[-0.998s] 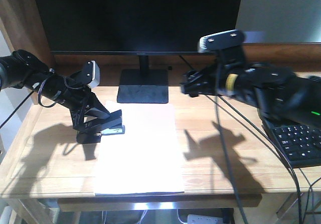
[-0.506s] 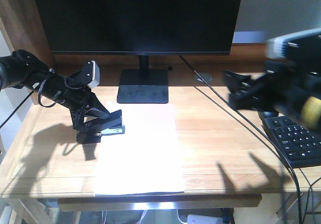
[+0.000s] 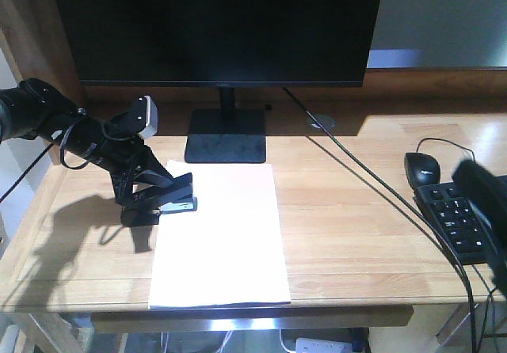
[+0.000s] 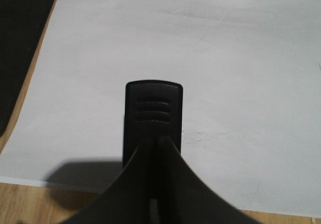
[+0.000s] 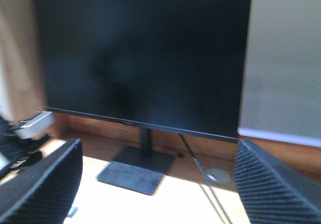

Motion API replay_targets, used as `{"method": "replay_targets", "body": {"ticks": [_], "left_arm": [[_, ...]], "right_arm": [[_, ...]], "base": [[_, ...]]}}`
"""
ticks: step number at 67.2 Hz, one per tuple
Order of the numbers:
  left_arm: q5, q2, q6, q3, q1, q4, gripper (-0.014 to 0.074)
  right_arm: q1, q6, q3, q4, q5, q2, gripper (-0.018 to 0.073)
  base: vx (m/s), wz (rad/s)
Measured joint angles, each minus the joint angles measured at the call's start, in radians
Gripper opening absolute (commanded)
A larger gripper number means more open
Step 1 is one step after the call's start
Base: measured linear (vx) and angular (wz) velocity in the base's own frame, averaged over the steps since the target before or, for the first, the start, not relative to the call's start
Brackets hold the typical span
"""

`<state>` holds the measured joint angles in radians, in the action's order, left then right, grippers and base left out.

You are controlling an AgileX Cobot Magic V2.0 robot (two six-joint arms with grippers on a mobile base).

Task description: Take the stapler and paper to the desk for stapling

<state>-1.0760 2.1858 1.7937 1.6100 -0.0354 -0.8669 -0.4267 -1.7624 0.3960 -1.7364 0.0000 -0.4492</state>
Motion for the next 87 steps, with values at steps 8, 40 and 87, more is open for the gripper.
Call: {"method": "replay_targets", "body": {"ticks": [8, 40, 87], "left_arm": [[0.0, 0.0, 0.0, 0.0, 0.0, 0.0, -0.0008], [0.0, 0.0, 0.0, 0.0, 0.0, 0.0, -0.0008], [0.0, 0.0, 0.0, 0.0, 0.0, 0.0, -0.0006]], "right_arm": [[0.0, 0.027, -0.081, -0.001, -0.062, 0.107, 0.0581], [0.0, -0.04, -0.311, -0.006, -0.134, 0.35, 0.0581], [0.0, -0.048, -0.325, -0.009, -0.139, 0.35, 0.0581]], "base": [[0.0, 0.0], [0.0, 0.0], [0.0, 0.0]]}}
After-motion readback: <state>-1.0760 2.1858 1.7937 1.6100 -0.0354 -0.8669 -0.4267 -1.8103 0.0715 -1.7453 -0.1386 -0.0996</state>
